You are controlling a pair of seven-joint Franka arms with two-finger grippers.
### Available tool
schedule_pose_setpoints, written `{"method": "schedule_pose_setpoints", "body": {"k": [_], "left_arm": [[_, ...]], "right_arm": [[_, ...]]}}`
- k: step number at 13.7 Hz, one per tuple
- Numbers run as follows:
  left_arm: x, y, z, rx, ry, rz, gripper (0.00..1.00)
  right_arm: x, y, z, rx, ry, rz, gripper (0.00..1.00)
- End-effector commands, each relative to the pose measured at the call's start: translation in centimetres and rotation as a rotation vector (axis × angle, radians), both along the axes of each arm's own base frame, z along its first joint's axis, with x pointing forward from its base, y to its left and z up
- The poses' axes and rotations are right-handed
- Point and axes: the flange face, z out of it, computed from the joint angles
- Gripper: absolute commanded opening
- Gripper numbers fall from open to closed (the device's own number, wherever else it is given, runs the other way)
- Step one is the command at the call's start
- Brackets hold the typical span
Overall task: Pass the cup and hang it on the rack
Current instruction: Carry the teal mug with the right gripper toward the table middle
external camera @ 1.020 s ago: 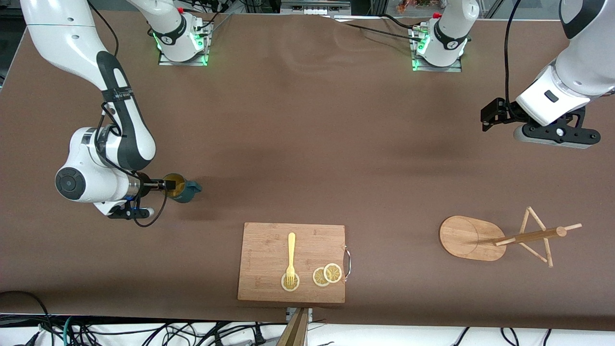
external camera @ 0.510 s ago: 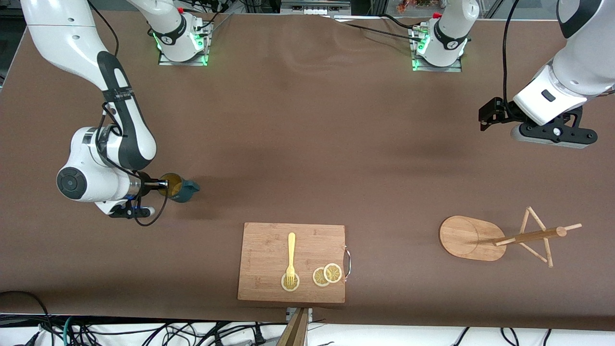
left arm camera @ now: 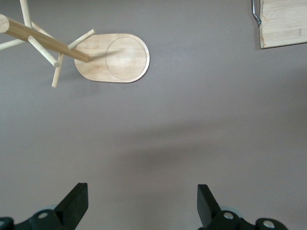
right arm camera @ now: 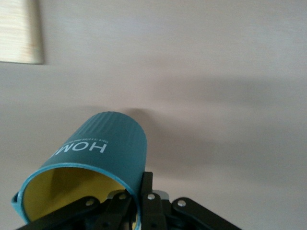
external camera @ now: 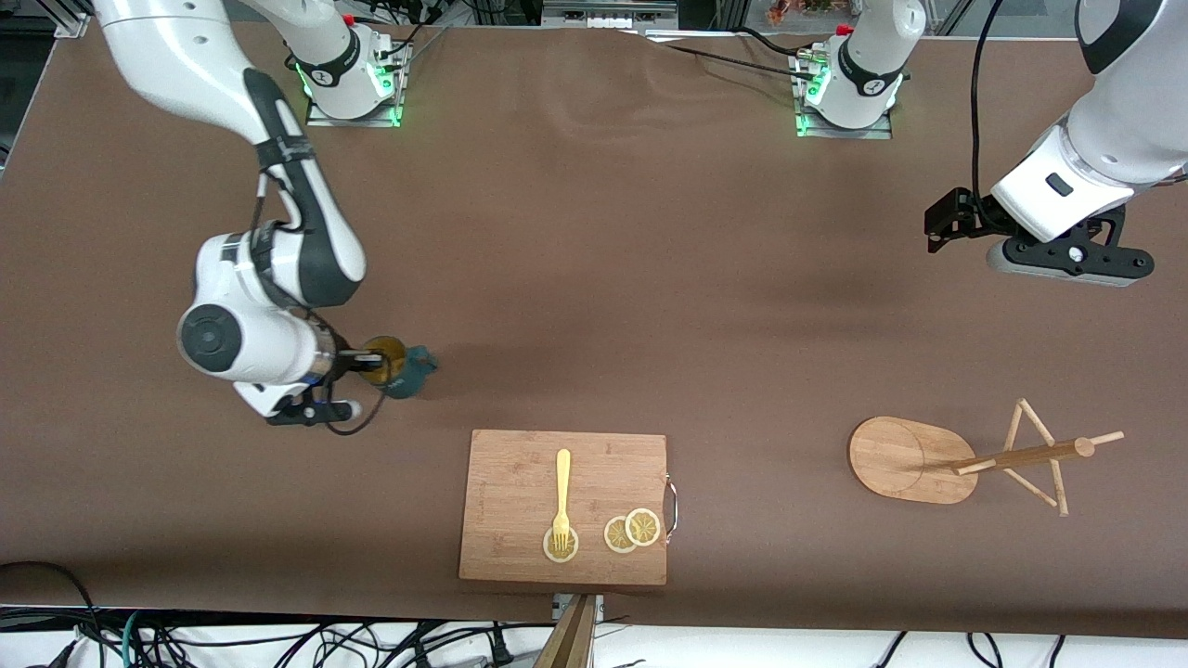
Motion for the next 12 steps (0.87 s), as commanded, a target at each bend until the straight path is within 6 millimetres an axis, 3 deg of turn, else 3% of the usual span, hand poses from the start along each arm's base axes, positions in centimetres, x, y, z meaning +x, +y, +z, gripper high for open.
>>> {"method": "schedule_pose_setpoints", "body": {"k": [1, 5, 7, 9, 12], "left_arm": [[0.0, 0.1, 0.5, 0.022, -0.010, -0.017, 1.00], [0.0, 0.2, 0.5, 0.022, -0.010, -0.020, 1.00], [0.0, 0.2, 0.5, 0.023, -0.010, -0.021, 1.00], [0.0, 0.2, 0.6, 0.023, -0.011, -0.020, 1.00], [0.0, 0.2, 0.6, 0.023, -0.011, -0.020, 1.00]], "right_arm": [[-1.2, 7.7, 0.5, -0.013, -0.006, -0.101, 0.00], [-3.0, 19.2, -0.2, 0.006, -0.017, -0.240, 0.00], [-4.7, 25.0, -0.8, 0.050, -0.010, -0.288, 0.00], [-7.8, 31.2, -2.2, 0.071, -0.027, -0.301, 0.00], [-10.7, 35.7, -3.7, 0.123, -0.072, -0.314, 0.00]]}}
